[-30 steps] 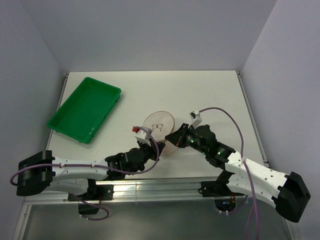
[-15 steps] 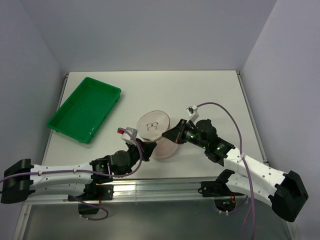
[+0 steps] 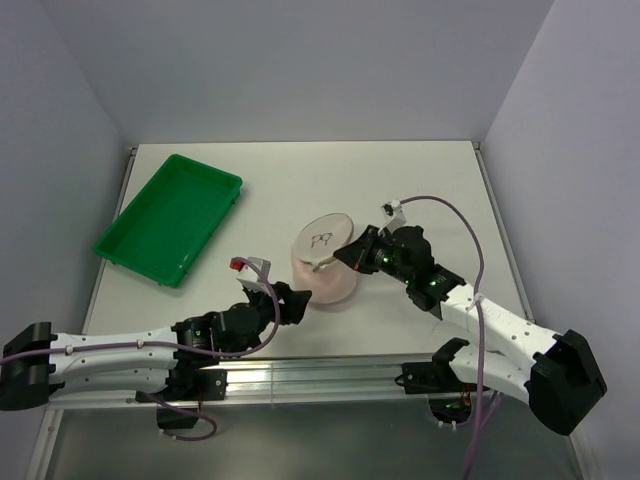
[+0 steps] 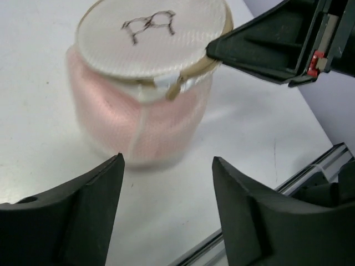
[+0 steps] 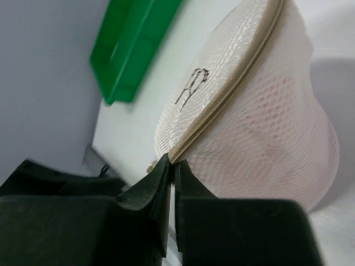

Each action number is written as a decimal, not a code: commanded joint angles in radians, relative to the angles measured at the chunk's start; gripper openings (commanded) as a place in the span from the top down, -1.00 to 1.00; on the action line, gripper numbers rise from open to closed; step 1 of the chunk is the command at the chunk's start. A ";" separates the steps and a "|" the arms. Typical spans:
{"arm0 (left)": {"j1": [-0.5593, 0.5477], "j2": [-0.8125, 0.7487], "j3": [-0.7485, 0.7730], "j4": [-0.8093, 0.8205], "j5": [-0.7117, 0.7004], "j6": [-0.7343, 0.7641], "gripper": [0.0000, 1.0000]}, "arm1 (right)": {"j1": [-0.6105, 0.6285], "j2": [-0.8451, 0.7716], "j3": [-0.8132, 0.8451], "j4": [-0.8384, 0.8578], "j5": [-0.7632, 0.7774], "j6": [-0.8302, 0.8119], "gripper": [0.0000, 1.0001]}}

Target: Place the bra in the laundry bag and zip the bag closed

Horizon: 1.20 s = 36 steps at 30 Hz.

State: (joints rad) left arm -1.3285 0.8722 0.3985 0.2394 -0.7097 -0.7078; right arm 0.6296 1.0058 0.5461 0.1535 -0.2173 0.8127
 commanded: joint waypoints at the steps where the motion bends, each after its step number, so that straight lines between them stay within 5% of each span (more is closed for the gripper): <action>1: -0.014 -0.033 0.063 -0.115 -0.034 0.007 -0.45 | -0.025 -0.010 -0.026 0.023 0.130 -0.044 0.74; 2: -0.018 -0.042 0.077 -0.135 -0.037 0.004 -0.58 | -0.024 -0.019 -0.031 0.018 0.137 -0.052 0.57; 3: -0.023 -0.058 0.104 -0.158 -0.049 0.001 -0.79 | -0.024 -0.025 -0.031 -0.008 0.157 -0.055 0.11; 5: -0.023 -0.070 0.147 -0.235 -0.062 -0.016 -0.89 | -0.024 -0.045 -0.023 -0.067 0.193 -0.063 -0.29; 6: -0.023 -0.082 0.160 -0.259 -0.071 -0.018 -0.89 | -0.024 -0.058 -0.017 -0.081 0.211 -0.066 -0.67; 8: -0.023 -0.093 0.174 -0.301 -0.076 -0.015 -0.99 | -0.024 -0.110 -0.012 -0.103 0.216 -0.079 -0.96; 23: -0.021 -0.064 0.273 -0.362 -0.053 0.043 -0.99 | -0.024 -0.567 0.097 -0.463 0.420 -0.211 -0.99; 36: -0.018 0.165 0.384 -0.321 0.047 0.113 -0.99 | -0.022 -0.739 0.057 -0.493 0.530 -0.230 -0.99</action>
State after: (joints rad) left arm -1.3453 1.0283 0.7467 -0.1314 -0.6903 -0.6292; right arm 0.6044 0.2771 0.5995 -0.3317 0.2672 0.6044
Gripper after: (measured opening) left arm 0.992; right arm 0.995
